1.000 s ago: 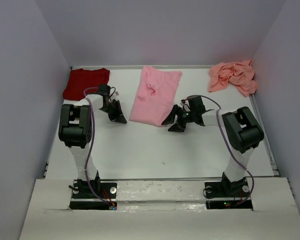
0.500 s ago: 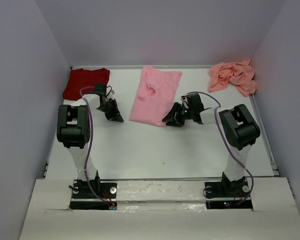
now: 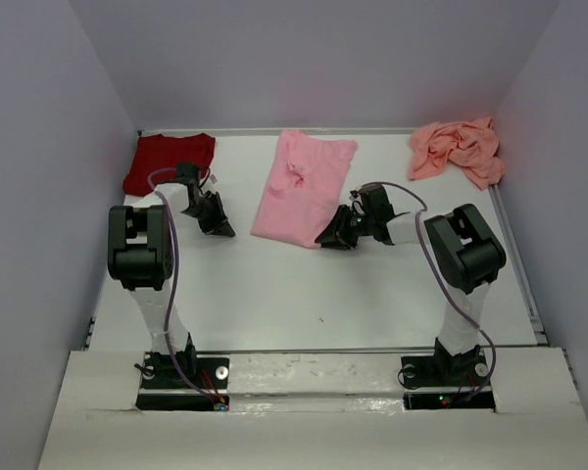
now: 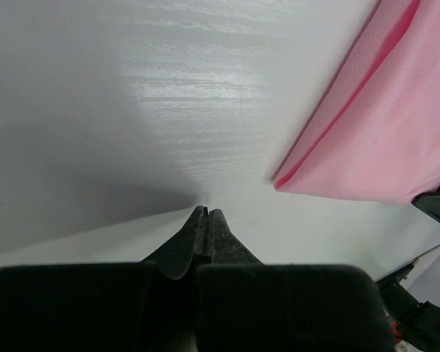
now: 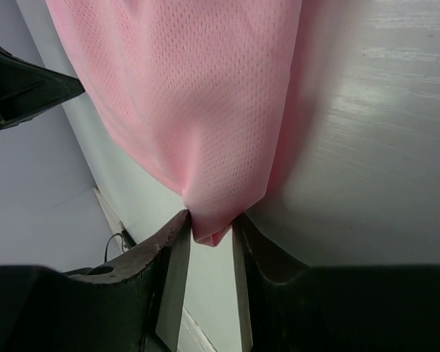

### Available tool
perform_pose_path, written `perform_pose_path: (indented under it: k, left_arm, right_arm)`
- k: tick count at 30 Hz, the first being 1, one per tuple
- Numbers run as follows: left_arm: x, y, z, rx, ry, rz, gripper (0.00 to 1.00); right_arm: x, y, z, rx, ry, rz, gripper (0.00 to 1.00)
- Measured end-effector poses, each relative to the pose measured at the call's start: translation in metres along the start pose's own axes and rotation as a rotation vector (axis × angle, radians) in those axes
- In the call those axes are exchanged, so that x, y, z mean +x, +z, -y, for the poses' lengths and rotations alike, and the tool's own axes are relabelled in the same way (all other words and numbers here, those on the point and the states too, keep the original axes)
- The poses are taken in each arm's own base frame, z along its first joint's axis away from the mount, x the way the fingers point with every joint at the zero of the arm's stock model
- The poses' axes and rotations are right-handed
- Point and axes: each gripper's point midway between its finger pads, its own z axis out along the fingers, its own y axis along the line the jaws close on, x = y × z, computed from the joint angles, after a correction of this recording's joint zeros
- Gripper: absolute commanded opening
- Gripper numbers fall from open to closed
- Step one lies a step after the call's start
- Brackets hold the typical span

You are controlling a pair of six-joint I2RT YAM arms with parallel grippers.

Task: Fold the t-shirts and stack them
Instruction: Fold the tshirt

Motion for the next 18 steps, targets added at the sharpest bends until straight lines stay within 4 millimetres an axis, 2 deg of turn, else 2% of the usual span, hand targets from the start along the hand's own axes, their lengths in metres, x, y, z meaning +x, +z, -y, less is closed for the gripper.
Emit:
perform_pose_path:
  k: [3, 4, 9, 11, 13, 17, 18]
  left_arm:
    - [0.0000, -0.0001, -0.0002, 0.000, 0.003, 0.000, 0.00]
    - [0.0002, -0.0002, -0.0003, -0.001, 0.004, -0.001, 0.00]
    - [0.0004, 0.0001, -0.0004, 0.001, 0.009, -0.003, 0.00]
    - [0.0008, 0.0006, -0.0005, 0.002, 0.009, -0.005, 0.00]
    - [0.0013, 0.0008, 0.0002, 0.008, 0.014, -0.008, 0.00]
    - [0.0022, 0.0007, 0.0055, 0.042, 0.027, -0.015, 0.18]
    - [0.0017, 0.0006, 0.0088, 0.061, 0.032, -0.015, 0.26]
  right_arm:
    - [0.0001, 0.0001, 0.0001, 0.002, 0.001, 0.001, 0.29]
    - [0.0001, 0.0001, 0.0002, 0.002, 0.000, 0.001, 0.22]
    - [0.0001, -0.0001, 0.0013, 0.008, 0.004, 0.004, 0.04]
    - [0.0000, -0.0001, 0.0016, 0.010, 0.005, 0.004, 0.00]
    - [0.0000, -0.0001, 0.0017, 0.010, 0.005, 0.004, 0.00]
    - [-0.0001, -0.0001, 0.0018, 0.011, 0.005, 0.005, 0.00]
    - [-0.0001, -0.0001, 0.0018, 0.011, 0.005, 0.005, 0.00]
